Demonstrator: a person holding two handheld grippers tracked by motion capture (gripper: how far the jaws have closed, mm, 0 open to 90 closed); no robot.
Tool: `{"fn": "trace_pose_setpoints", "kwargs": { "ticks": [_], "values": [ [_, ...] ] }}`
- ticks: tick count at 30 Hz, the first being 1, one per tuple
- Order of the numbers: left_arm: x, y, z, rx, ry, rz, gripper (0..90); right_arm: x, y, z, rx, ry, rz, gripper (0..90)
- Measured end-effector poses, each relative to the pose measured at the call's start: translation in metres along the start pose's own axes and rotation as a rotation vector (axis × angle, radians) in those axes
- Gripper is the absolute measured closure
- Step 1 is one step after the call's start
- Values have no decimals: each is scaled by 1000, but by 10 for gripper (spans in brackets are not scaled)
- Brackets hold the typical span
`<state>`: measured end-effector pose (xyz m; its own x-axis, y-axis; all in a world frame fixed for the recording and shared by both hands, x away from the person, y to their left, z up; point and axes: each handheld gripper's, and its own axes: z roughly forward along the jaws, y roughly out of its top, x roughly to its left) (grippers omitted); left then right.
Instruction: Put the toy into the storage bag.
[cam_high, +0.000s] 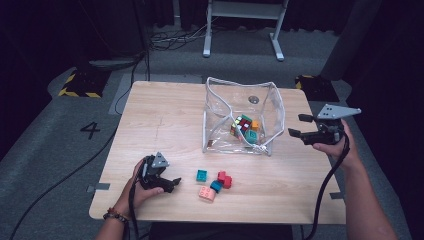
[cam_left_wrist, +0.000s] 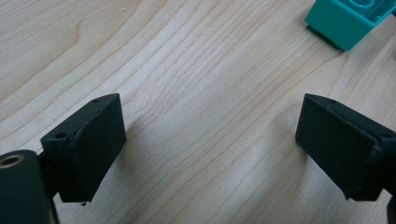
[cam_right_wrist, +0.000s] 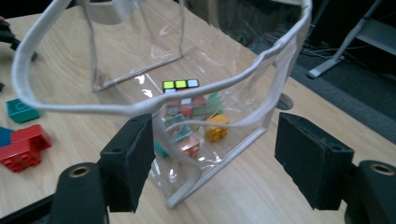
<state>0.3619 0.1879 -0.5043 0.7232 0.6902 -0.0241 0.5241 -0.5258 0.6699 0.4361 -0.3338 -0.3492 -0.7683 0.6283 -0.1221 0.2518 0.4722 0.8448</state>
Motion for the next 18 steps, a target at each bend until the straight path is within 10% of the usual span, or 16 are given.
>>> {"fn": "trace_pose_setpoints", "kwargs": {
  "ticks": [18],
  "values": [
    [0, 0, 0, 1, -3, 4, 86, 57, -51, 33, 18, 122, -24, 316]
  ]
}}
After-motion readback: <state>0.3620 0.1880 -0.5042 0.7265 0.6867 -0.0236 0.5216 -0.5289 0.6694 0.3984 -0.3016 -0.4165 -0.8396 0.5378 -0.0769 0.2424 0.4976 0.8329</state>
